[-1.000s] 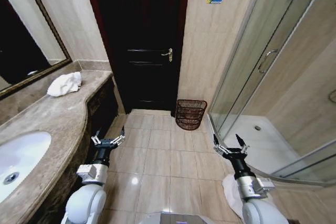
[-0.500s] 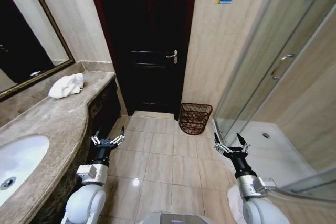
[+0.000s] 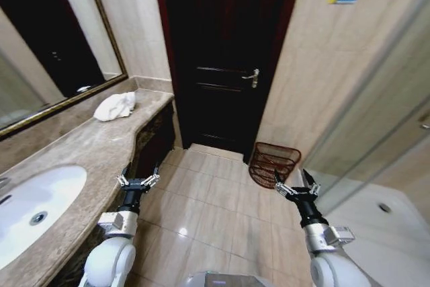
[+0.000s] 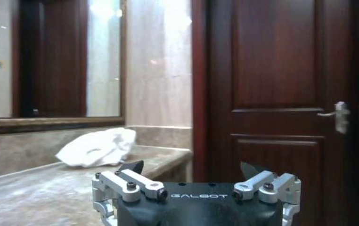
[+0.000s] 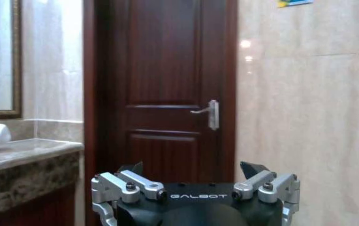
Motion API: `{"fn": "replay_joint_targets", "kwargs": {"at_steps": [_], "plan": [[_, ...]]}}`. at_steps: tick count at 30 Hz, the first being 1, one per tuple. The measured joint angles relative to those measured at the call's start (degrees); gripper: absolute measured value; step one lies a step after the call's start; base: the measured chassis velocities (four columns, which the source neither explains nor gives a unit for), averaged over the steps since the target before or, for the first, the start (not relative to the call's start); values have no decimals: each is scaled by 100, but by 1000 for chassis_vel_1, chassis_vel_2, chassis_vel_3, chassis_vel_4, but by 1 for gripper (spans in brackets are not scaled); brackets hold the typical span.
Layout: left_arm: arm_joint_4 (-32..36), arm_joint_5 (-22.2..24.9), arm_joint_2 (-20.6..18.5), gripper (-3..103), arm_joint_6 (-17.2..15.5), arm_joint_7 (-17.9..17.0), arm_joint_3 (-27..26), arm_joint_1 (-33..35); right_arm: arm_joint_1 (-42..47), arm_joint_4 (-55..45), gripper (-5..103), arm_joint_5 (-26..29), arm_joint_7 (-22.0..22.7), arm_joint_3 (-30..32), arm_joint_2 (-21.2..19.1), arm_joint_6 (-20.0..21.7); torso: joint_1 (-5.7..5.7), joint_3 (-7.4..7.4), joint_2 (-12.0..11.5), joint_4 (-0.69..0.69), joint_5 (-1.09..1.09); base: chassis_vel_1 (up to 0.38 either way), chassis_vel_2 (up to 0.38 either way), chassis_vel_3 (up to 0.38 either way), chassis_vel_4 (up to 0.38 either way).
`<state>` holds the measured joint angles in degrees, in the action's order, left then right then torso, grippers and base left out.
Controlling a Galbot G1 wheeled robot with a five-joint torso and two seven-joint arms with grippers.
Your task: Discard the used towel into the hamper.
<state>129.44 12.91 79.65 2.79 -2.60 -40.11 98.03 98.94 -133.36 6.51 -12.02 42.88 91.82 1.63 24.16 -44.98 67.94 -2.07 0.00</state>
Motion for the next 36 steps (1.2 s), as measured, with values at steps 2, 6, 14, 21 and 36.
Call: {"fn": "replay_joint_targets", "kwargs": {"at_steps": [2, 6, 14, 21, 36], "plan": [[-1, 2, 3, 100, 16, 4, 0, 15, 8, 0, 100, -1, -2, -3, 2, 0, 0, 0, 0, 0, 0, 1, 199, 202, 1], [-26, 3, 6, 100, 73, 8, 1, 22, 15, 0, 100, -5, -6, -8, 15, -8, 0, 0, 0, -1, -1, -20, 206, 206, -35], [-54, 43, 61, 100, 155, 2, 15, 10, -6, 32, 100, -7, -8, -12, 21, -38, 1, 0, 0, 1, 1, -85, 158, 159, -90], [3, 36, 75, 100, 38, 0, -9, 5, -64, 52, 100, -11, -33, -28, 27, -19, 1, 0, 0, 0, 0, -130, 127, 119, -133], [68, 61, 46, 100, -98, -87, -60, 18, -211, 94, 100, -57, -64, -47, 21, 31, 2, -1, 0, 0, 1, -137, 141, 142, -139]]}}
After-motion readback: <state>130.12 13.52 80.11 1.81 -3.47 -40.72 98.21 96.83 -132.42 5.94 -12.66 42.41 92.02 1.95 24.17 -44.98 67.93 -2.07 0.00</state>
